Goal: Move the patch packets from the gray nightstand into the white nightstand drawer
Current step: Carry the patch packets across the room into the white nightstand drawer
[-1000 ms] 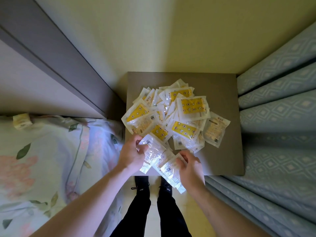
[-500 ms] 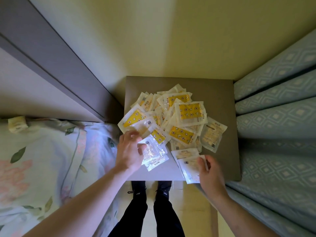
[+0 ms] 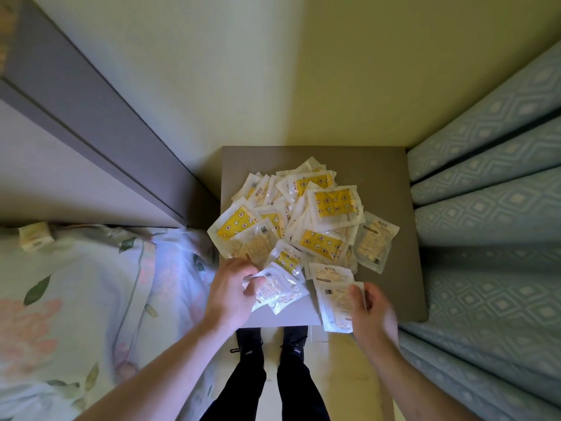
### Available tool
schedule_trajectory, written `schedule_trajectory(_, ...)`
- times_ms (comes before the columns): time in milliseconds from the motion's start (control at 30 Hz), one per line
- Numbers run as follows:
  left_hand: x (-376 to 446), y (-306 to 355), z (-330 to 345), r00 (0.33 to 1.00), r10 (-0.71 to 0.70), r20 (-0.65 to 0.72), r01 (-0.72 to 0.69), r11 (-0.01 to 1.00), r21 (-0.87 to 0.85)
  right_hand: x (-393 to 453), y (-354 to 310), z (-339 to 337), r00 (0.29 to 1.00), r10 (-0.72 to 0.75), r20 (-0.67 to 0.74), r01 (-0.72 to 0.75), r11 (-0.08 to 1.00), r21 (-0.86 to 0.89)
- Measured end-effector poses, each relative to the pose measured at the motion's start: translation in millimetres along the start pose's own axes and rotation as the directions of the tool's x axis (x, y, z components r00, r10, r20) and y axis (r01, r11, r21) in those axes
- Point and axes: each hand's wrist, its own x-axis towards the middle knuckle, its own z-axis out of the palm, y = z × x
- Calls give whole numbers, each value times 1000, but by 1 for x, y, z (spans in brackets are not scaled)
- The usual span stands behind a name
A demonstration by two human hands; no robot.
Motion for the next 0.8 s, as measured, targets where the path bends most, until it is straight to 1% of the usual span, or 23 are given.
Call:
schedule_trajectory(67, -7, 1, -1, 999, -45, -10, 45, 997, -64, -5, -2, 0, 1000, 4, 11, -5, 1000, 6)
schedule_trajectory(167, -18, 2, -1, 985, -167, 47, 173, 964, -203, -10, -3, 1, 1000, 16, 4, -16, 1000, 15)
schedule_trajectory(367, -41, 2, -16, 970, -213, 116, 241, 904, -354, -18, -8, 3, 1000, 19, 4, -19, 1000, 1)
schedule_trajectory(467, -55, 11, -40, 968, -218, 125, 248, 913, -324, -32, -23, -4, 1000, 28, -13, -28, 1000, -14)
schedule_trajectory(567, -75, 33, -78, 973, -197, 121, 224, 929, -296, -59, -51, -19, 1000, 8, -13, -8, 1000, -27)
schedule_trajectory(800, -123, 94, -173, 995, -58, 75, 70, 982, -174, -131, -111, -62, 995, -87, -47, 88, 996, 19)
